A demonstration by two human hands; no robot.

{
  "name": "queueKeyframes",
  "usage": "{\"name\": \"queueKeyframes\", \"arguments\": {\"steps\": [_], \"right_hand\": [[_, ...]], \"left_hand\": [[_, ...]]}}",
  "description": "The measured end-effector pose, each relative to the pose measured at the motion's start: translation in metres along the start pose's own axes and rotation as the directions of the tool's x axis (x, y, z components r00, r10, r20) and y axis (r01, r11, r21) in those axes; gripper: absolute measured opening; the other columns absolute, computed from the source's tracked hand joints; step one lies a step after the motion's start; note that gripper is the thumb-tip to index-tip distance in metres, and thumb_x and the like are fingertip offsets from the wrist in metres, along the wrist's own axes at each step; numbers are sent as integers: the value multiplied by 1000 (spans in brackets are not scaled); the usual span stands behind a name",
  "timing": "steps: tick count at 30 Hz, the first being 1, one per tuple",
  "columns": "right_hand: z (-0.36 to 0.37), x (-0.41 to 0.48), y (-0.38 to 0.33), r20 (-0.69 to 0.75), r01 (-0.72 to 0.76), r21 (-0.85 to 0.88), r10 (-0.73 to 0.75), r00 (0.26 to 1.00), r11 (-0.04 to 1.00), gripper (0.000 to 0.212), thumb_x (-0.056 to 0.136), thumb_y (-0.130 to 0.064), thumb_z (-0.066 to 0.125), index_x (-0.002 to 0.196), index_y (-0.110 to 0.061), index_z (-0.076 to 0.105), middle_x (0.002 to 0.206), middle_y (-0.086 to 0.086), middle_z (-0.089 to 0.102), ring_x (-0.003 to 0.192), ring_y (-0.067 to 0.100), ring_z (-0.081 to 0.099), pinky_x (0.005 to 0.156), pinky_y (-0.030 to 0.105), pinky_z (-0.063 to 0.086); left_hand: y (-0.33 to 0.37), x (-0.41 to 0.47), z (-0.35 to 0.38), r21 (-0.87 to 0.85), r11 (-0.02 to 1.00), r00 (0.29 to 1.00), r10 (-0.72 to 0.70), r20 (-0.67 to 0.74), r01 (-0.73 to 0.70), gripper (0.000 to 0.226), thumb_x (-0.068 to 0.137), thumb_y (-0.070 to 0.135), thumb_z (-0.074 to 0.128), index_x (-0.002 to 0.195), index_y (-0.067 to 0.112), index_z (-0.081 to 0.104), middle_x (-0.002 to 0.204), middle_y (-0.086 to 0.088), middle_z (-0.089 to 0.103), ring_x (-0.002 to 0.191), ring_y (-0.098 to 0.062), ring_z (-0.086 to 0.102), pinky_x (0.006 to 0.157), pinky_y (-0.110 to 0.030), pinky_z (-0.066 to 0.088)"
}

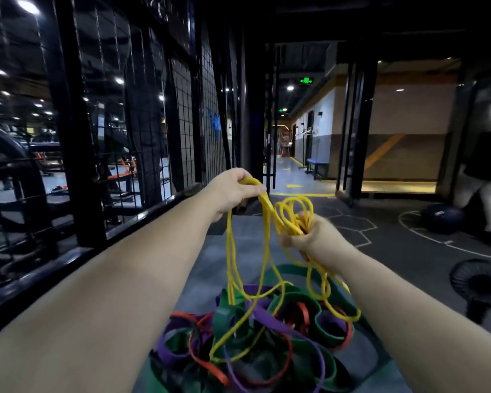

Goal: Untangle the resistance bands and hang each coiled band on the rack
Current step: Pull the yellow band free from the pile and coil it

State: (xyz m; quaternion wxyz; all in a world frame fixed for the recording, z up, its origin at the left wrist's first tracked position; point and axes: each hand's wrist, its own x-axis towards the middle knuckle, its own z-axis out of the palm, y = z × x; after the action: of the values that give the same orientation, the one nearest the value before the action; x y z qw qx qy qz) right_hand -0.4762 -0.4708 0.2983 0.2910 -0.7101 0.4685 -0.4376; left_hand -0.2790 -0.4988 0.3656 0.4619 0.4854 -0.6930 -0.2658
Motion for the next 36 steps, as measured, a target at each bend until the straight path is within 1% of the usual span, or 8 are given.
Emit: {"name": "queueKeyframes", "arguments": {"steps": [4,9,14,18,24,29,33,36], "right_hand": [[26,-12,24,8,-103,80,103,995,991,24,77,-19,83,83,-14,60,52,-8,58,43,4,52,47,21,42],[47,-21,51,61,-152,-49,155,986,987,22,79,-17,78,75,-19,56,60,-5,57,52,10,53,54,24,44],[36,-31,90,191,-194,-418,295,936,887,22,78,-21,76,71,-25,55,66,-8,58,61,7,54,58,17,42],[16,-50,118,66,-385,-353,433,899,853,23,81,-17,72,70,-20,51,60,-4,53,54,9,49,45,15,34],[18,-67,134,30,-548,58,547,837,835,22,81,-12,66,68,-13,49,52,6,42,49,21,38,58,37,37],[30,-67,144,-29,-506,-79,505,862,859,22,83,-13,65,64,-12,53,46,1,45,47,21,42,55,31,37],[38,-69,152,-59,-450,-148,446,893,881,34,85,-13,63,61,-18,40,48,-3,39,51,18,38,54,30,31],[41,-75,158,-91,-462,-117,453,887,879,36,85,-14,63,60,-19,38,50,-3,39,52,18,38,54,31,32]], "left_hand": [[-9,-6,8,58,998,999,21,45,-24,23,75,18,82,80,18,60,85,-9,62,81,-21,57,82,-43,51],[-16,-9,4,1,1000,1000,7,5,-7,23,77,23,80,77,19,57,83,-6,60,81,-20,56,77,-37,45],[-24,-8,-24,-72,996,945,-74,-318,54,19,86,33,71,81,22,57,86,4,58,88,-16,54,77,-33,43],[-61,-16,-41,62,985,917,-129,-377,164,25,87,37,70,88,15,57,77,1,52,74,-15,49,58,-27,38],[-139,-37,-9,371,838,916,-351,-194,400,31,86,44,68,80,16,56,76,-8,59,67,-23,54,60,-32,41],[-173,-64,38,730,593,900,-431,-69,340,58,88,49,61,137,22,46,139,-7,50,130,-32,42,107,-43,37],[-176,-86,77,670,743,987,-105,118,-1,30,83,33,69,111,24,62,111,0,63,114,-27,54,93,-33,44],[-176,-103,103,640,762,898,-214,384,-92,18,91,31,62,105,20,65,107,0,68,106,-22,61,88,-29,47]]}}
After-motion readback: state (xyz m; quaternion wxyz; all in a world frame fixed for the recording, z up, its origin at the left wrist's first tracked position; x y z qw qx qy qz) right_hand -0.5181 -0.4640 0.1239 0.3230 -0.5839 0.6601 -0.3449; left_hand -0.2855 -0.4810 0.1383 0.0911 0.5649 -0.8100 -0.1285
